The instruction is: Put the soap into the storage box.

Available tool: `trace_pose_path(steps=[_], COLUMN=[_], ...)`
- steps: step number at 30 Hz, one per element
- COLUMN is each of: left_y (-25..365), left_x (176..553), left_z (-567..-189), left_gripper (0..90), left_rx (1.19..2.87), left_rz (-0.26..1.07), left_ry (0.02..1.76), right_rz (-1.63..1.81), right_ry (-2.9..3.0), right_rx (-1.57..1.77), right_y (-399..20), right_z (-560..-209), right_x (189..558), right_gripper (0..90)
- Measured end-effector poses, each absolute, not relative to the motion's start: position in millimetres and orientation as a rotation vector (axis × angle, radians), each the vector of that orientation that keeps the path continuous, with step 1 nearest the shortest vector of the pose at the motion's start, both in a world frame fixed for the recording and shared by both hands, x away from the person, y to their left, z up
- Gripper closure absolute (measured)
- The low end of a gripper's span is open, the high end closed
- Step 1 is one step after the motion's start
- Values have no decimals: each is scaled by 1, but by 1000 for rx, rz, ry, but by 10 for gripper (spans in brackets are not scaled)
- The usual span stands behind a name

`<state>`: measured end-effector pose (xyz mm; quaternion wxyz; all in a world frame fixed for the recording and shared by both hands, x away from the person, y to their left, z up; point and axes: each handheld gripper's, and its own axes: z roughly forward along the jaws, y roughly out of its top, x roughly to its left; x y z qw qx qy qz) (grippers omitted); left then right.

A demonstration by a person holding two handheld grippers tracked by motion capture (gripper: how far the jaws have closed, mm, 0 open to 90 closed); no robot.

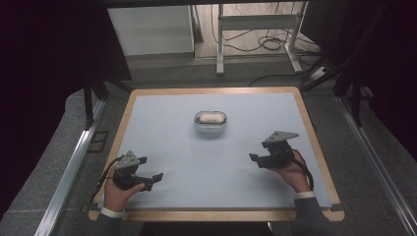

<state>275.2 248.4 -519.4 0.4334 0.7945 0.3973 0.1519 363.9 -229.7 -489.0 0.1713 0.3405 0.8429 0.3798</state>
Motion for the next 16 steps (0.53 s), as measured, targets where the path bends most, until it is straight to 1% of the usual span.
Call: trace_pose_path(steps=[6,16], left_y=[248,248], left_x=[276,277], left_z=[-520,-520], left_gripper=[80,80], left_rx=[1979,1980], left_rz=[376,380], left_ry=[989,989], right_rz=[1045,1027], right_ry=[2366,2353], right_rx=[1007,1009], right_y=[-243,-247], right_z=[-495,-501], right_x=[357,355], right_gripper=[273,258])
